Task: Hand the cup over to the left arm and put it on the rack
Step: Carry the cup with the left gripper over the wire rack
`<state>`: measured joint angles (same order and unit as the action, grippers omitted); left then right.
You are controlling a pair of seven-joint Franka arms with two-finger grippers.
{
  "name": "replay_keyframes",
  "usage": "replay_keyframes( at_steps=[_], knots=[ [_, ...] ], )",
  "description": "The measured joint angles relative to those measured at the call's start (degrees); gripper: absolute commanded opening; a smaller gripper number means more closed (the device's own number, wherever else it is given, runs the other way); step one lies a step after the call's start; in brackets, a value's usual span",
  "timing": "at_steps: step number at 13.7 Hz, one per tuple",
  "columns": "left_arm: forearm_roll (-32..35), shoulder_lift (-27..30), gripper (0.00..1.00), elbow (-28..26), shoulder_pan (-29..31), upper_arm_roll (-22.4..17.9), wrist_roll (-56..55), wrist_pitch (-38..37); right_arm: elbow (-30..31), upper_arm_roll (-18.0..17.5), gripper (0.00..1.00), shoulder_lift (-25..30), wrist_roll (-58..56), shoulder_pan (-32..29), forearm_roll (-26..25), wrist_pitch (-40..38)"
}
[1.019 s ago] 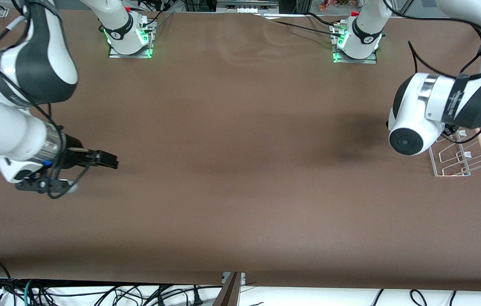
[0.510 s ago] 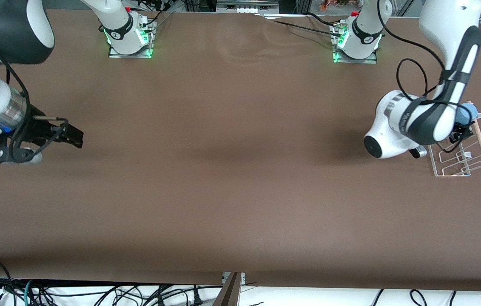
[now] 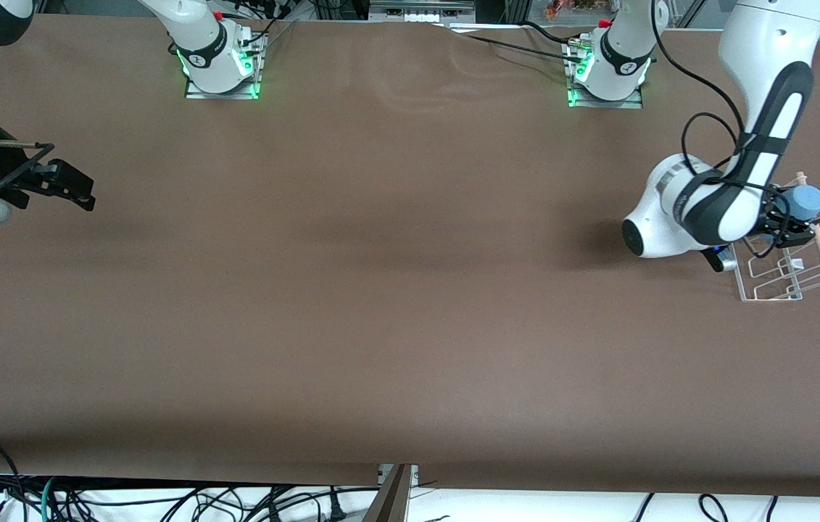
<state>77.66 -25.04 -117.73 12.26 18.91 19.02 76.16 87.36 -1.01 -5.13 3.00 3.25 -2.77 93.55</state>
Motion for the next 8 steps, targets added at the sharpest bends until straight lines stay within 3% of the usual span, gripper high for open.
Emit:
replay_keyframes(
  at_steps=[8],
  knots=[
    [2.92, 0.05, 0.0, -0.69, 4.67, 0.03, -0.04, 6.49, 0.24, 0.0, 1.0, 0.0, -1.04, -0.6, 0.09, -1.12]
  ],
)
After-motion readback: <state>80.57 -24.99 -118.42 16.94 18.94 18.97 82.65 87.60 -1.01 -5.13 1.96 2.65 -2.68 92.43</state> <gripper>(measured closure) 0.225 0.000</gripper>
